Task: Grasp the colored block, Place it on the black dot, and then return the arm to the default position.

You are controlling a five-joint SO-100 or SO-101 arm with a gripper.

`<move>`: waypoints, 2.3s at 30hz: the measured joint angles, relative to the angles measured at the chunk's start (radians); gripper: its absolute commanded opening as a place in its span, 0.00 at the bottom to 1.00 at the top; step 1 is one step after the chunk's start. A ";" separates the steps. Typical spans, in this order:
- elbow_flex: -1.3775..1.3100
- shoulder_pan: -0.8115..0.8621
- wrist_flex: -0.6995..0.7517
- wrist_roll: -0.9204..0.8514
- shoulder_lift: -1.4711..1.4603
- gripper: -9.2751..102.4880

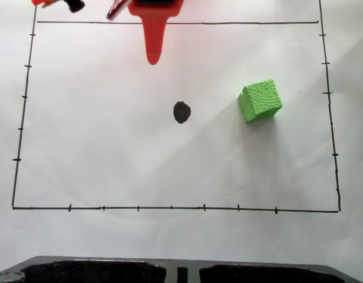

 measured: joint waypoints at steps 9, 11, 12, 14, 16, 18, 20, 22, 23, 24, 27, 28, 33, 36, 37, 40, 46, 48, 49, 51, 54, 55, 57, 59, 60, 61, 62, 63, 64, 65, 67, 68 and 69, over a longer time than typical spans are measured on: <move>-0.207 -0.101 -0.071 0.006 -0.383 0.08; -0.295 -0.149 -0.040 0.051 -0.476 0.08; -0.339 -0.176 -0.023 0.078 -0.520 0.08; -0.433 -0.218 0.006 0.146 -0.614 0.08; -0.522 -0.242 0.034 0.213 -0.706 0.08; -0.601 -0.293 0.055 0.279 -0.790 0.08; -0.669 -0.357 0.069 0.347 -0.868 0.08; -0.730 -0.397 0.086 0.407 -0.942 0.08; -0.762 -0.407 0.097 0.431 -0.979 0.08; -0.795 -0.423 0.109 0.456 -1.017 0.09; -0.893 -0.497 0.146 0.522 -1.138 0.09; -0.928 -0.512 0.153 0.538 -1.180 0.09; -1.052 -0.531 0.179 0.591 -1.302 0.10; -1.100 -0.566 0.195 0.604 -1.341 0.13; -1.109 -0.566 0.195 0.606 -1.342 0.15; -1.115 -0.552 0.195 0.604 -1.342 0.20; -1.115 -0.566 0.221 0.583 -1.344 0.30; -1.115 -0.566 0.230 0.578 -1.356 0.32; -1.115 -0.565 0.235 0.574 -1.367 0.33; -1.115 -0.565 0.241 0.565 -1.381 0.34; -1.120 -0.565 0.245 0.549 -1.393 0.36; -1.123 -0.565 0.245 0.541 -1.404 0.37; -1.131 -0.566 0.245 0.526 -1.434 0.38; -1.137 -0.566 0.245 0.515 -1.460 0.39; -1.143 -0.566 0.245 0.511 -1.471 0.40; -1.152 -0.566 0.249 0.508 -1.486 0.41; -1.164 -0.565 0.258 0.508 -1.503 0.41; -1.175 -0.566 0.265 0.508 -1.522 0.42; -1.186 -0.566 0.273 0.508 -1.542 0.43; -1.195 -0.566 0.276 0.506 -1.560 0.43; -1.204 -0.577 0.278 0.500 -1.589 0.43; -1.206 -0.584 0.278 0.497 -1.600 0.43; -1.210 -0.591 0.279 0.492 -1.612 0.44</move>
